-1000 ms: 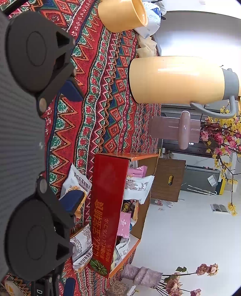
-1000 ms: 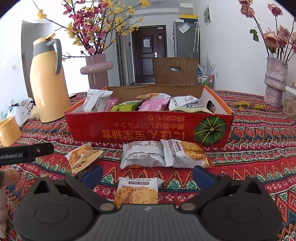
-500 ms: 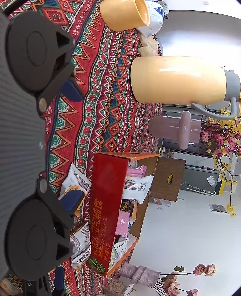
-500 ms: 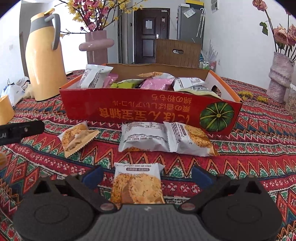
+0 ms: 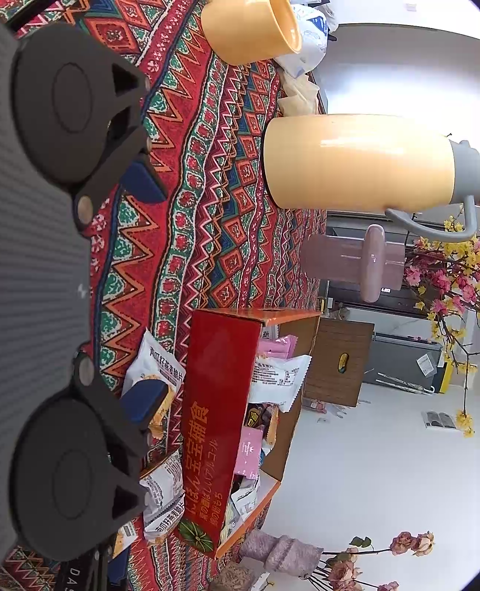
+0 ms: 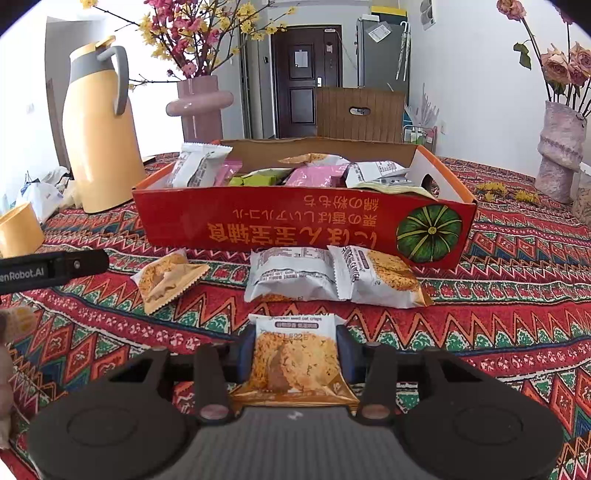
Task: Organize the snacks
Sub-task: 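Grasp a cookie packet with the right gripper while the left gripper grasps another cookie packet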
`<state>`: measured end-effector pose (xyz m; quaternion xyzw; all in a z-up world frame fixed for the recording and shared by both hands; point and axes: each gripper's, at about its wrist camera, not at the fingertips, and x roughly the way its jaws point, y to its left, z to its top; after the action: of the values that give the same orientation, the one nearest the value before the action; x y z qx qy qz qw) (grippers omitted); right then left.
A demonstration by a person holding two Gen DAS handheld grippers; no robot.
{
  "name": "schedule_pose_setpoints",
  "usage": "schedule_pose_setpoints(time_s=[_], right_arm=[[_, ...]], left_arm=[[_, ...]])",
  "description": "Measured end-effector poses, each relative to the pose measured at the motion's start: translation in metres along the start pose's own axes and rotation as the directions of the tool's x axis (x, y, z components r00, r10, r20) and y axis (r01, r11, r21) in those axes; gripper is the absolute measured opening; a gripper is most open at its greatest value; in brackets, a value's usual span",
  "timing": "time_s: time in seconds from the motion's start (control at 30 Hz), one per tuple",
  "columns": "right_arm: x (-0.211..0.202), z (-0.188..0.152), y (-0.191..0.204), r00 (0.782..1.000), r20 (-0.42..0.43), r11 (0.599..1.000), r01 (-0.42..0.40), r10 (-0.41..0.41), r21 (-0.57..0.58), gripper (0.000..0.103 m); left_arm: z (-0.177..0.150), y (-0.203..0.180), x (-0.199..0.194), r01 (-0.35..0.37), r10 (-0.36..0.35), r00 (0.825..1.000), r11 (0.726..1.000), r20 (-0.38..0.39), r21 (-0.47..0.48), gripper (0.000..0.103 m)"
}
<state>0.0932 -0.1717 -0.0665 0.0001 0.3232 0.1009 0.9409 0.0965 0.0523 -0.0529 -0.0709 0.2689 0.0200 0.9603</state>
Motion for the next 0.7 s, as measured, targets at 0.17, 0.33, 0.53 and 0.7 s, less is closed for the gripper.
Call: schedule_pose_setpoints(time_s=[0.17, 0.33, 0.53, 0.7], right_arm=[[-0.011, 0.005, -0.016, 0.995, 0.081, 0.998, 0.048, -0.050, 0.027, 0.044], [-0.013, 0.009, -0.044, 0.985, 0.128, 0.991, 0.109, -0.118, 0.081, 0.044], [-0.006, 0.011, -0.071, 0.973, 0.173, 0.980, 0.128, -0.154, 0.151, 0.044], [0.000, 0.007, -0.077, 0.974, 0.180, 0.978, 0.103, -0.135, 0.179, 0.044]], left_arm=[[0.000, 0.000, 0.001, -0.012, 0.012, 1.000, 1.000, -0.003, 0.001, 0.103], [0.000, -0.001, 0.002, -0.021, 0.021, 1.000, 1.000, -0.008, 0.007, 0.103], [0.000, -0.001, 0.004, -0.038, 0.038, 0.999, 0.999, -0.015, 0.009, 0.103], [-0.001, -0.004, 0.007, -0.052, 0.053, 0.998, 0.998, -0.032, 0.028, 0.103]])
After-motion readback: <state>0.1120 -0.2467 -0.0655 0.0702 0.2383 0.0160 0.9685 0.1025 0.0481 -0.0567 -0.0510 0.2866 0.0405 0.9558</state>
